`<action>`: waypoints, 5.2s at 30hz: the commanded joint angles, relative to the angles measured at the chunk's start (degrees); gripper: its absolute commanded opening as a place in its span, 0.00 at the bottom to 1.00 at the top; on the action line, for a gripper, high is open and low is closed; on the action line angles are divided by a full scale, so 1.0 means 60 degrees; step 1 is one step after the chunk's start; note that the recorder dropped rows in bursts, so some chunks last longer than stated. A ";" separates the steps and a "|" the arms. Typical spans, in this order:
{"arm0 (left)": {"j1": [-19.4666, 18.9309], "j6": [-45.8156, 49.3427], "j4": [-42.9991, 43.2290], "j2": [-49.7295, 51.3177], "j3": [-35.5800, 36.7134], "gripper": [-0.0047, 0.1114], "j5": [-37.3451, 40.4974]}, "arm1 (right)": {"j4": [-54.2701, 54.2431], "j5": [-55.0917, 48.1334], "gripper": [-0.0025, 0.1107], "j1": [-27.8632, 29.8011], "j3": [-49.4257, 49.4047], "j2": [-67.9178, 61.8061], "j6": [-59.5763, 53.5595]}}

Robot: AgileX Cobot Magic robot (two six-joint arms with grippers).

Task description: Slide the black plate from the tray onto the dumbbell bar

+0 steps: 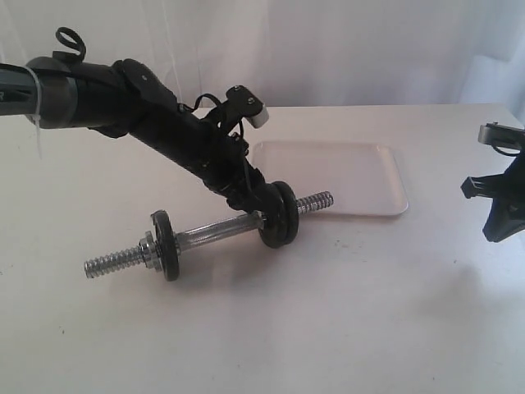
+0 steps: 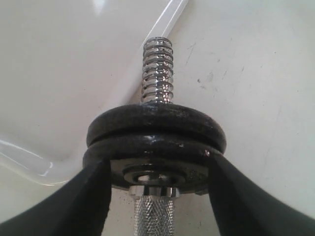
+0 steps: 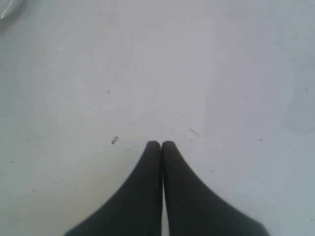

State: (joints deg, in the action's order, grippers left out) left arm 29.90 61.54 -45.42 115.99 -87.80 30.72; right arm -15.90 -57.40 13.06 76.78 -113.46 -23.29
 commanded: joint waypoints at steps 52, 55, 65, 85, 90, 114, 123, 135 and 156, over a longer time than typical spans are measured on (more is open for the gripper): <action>-0.0545 -0.8216 0.7295 -0.1177 -0.0945 0.04 0.1243 | 0.0042 0.0170 0.02 0.0006 -0.0051 0.0115 -0.0107; -0.0993 -0.8587 0.7295 -0.1177 -0.0945 0.04 0.1432 | 0.0001 0.0169 0.02 0.0006 -0.0051 0.0115 -0.0107; -0.2549 -0.9821 0.7295 -0.1177 -0.0945 0.04 0.2416 | -0.0081 0.0218 0.02 -0.0011 -0.0051 0.0115 -0.0144; -0.4121 -1.0257 0.7679 -0.1177 -0.0311 0.04 0.3317 | 0.0711 0.0726 0.02 -0.0197 -0.0033 0.0130 0.0806; -0.4121 -1.0664 0.8047 -0.1177 -0.0328 0.04 0.3685 | 0.2292 0.0796 0.02 -0.0463 -0.0033 0.0303 0.2085; -0.4395 -1.1018 0.8477 -0.2522 -0.0272 0.04 0.5212 | 0.2306 0.1673 0.02 -0.1223 -0.0994 0.3359 0.2163; -0.4395 -1.1018 0.8441 -0.5288 0.2159 0.04 0.4017 | 0.1395 0.2326 0.02 -0.1223 -0.2090 0.6608 0.1312; -0.4395 -1.1037 0.8441 -1.0085 0.3697 0.04 0.3657 | 0.1007 0.2507 0.02 -0.1223 -0.3054 1.1659 0.1344; -0.4395 -1.1148 0.8441 -1.6693 0.3867 0.04 0.4926 | 0.0804 0.1569 0.02 -0.1223 -0.3195 1.8337 0.1344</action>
State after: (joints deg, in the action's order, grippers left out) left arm 3.58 -4.69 5.64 19.73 -64.99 57.81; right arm -10.84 -46.23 5.72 58.10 -6.29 -14.65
